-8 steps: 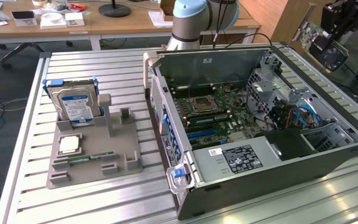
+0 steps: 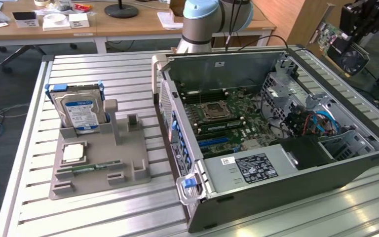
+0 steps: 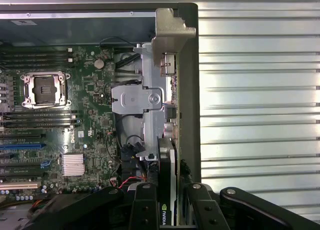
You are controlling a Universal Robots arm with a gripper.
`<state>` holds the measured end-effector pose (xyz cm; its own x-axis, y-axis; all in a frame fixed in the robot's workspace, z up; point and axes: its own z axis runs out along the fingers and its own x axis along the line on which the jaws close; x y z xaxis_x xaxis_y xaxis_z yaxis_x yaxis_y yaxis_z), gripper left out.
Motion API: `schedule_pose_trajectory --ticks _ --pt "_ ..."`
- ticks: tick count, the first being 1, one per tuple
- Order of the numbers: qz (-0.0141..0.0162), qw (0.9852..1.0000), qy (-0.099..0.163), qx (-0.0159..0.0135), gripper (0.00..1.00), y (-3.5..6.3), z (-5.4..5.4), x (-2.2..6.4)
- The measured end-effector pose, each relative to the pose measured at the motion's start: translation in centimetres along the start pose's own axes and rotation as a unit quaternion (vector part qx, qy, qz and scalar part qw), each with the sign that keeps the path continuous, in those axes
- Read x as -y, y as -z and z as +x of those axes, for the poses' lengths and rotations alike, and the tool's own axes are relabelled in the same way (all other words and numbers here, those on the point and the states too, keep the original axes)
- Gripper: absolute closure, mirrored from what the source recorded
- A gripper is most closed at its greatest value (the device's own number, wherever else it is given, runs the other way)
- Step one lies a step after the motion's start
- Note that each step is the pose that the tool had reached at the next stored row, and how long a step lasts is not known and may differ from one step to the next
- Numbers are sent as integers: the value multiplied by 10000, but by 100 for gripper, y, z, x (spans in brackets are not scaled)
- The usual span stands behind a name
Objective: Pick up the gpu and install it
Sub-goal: 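Pick up the gpu and move the gpu toward the slot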
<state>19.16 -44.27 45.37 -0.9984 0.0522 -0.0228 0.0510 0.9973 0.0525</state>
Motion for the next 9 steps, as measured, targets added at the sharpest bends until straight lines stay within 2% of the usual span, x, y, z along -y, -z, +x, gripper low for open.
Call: schedule_pose_trajectory --ticks 5,9 --pt "0 10000 0 0 73 0 5 1" --pt "0 10000 0 7 73 2 54 3"
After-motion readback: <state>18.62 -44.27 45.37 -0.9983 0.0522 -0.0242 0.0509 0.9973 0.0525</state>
